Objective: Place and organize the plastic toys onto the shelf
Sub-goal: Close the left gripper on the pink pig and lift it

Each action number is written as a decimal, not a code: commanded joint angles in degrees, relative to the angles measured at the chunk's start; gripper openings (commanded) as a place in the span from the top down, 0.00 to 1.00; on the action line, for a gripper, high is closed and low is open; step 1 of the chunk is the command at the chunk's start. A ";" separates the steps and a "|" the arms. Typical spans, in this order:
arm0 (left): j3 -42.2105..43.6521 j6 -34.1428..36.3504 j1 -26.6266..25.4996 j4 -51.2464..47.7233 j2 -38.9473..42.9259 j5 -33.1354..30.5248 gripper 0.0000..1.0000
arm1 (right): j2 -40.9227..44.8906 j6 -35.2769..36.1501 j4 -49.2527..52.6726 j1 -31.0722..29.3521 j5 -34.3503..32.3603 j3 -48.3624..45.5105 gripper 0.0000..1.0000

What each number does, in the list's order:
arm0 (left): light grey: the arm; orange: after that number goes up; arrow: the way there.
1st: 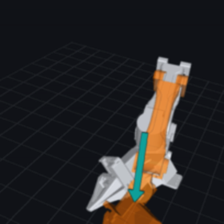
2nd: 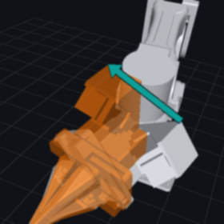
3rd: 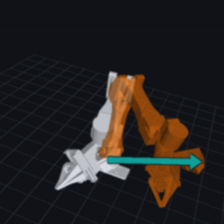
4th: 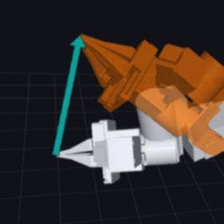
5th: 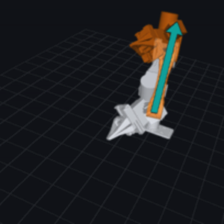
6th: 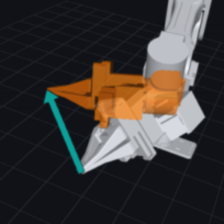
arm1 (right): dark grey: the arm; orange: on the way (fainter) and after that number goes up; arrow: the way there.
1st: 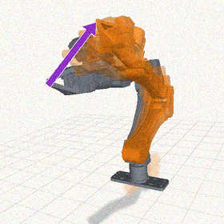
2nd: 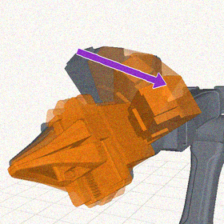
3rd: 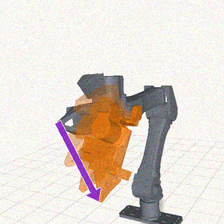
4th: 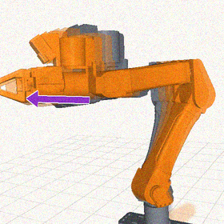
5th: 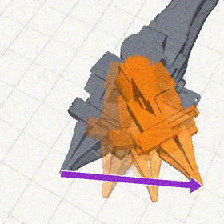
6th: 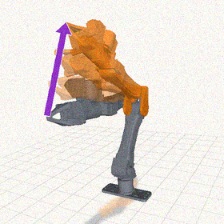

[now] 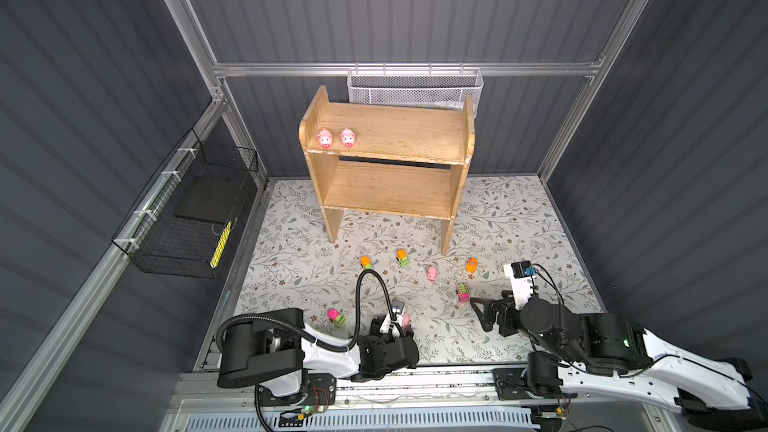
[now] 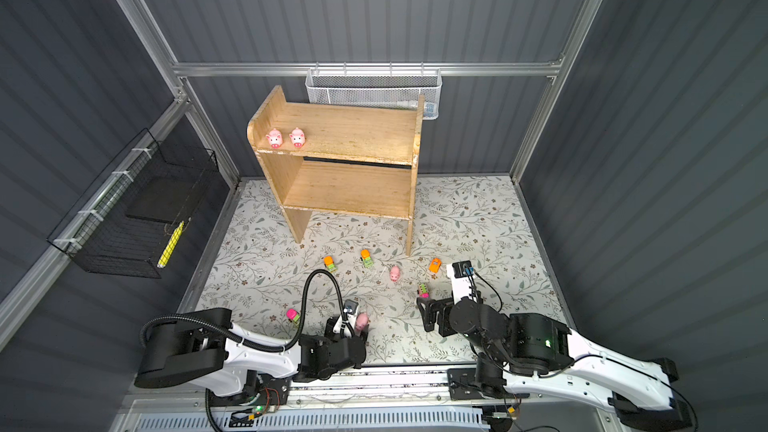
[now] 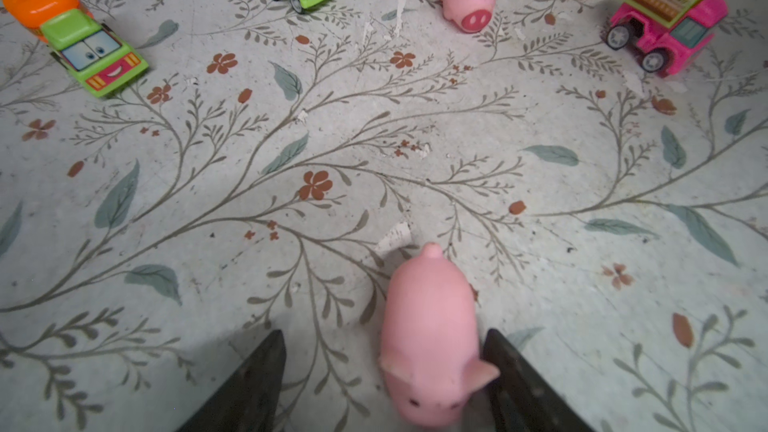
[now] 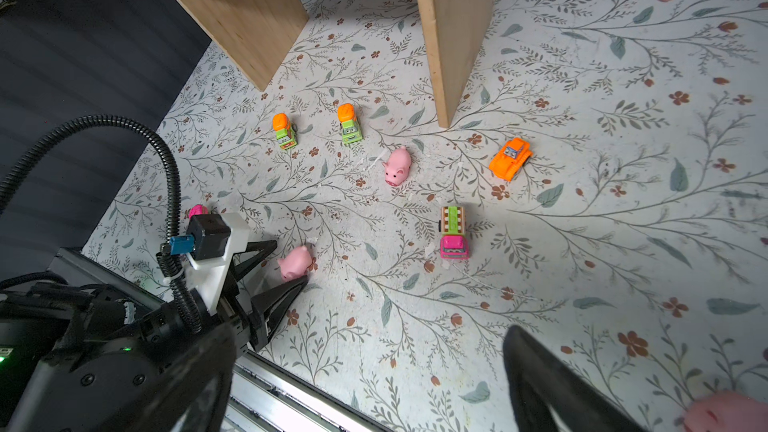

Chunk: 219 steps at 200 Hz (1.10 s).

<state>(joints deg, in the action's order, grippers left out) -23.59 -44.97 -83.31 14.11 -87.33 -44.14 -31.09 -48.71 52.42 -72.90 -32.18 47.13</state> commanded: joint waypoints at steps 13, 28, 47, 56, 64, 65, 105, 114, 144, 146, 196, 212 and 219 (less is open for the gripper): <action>2.19 1.35 0.02 5.89 -2.40 0.28 0.26 | -0.84 -0.02 2.61 -0.22 -1.10 0.39 0.01; 2.15 2.18 0.03 8.28 -4.33 0.37 0.27 | -1.41 0.04 3.39 -0.09 -1.25 0.82 0.01; 1.82 3.17 0.03 9.94 -5.98 -0.11 0.31 | -2.12 0.28 3.95 0.04 -1.26 1.46 0.01; 2.05 3.13 0.05 10.79 -6.35 -0.33 0.34 | -2.39 0.37 4.00 0.13 -1.26 1.56 0.01; 2.36 3.20 0.05 11.26 -6.42 -0.50 0.39 | -2.32 0.50 3.91 0.13 -1.22 1.56 0.01; 2.39 3.21 0.02 11.27 -6.39 -0.55 0.39 | -2.36 0.48 3.87 0.13 -1.22 1.56 0.01; 3.46 2.19 0.07 9.80 -4.62 -1.77 0.60 | -2.38 1.16 2.90 0.61 -0.64 1.19 0.01; 3.38 2.08 0.06 9.21 -4.15 -2.00 0.60 | -2.50 1.32 2.76 0.73 -0.47 1.21 0.01; 2.69 2.60 -0.10 6.13 -1.59 -2.16 0.65 | -2.46 1.51 2.51 1.00 -0.11 1.21 0.01; 2.64 2.67 -0.10 5.83 -1.30 -2.22 0.65 | -2.48 1.55 2.51 1.01 -0.10 1.21 0.01; 1.41 4.78 -0.10 -1.28 5.43 -4.01 0.67 | -2.61 2.13 1.63 1.33 0.29 1.21 0.01; 0.47 4.82 -0.04 -4.72 7.69 -4.65 0.68 | -2.50 2.13 1.59 1.40 0.29 1.12 0.01; -0.05 4.50 -0.10 -6.54 8.68 -5.32 0.68 | -2.57 2.26 1.29 1.48 0.34 1.12 0.01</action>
<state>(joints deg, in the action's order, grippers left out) -21.58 -41.25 -83.26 14.98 -81.65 -46.76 -33.45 -47.33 54.02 -71.77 -31.66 47.31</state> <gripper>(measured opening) 0.327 0.989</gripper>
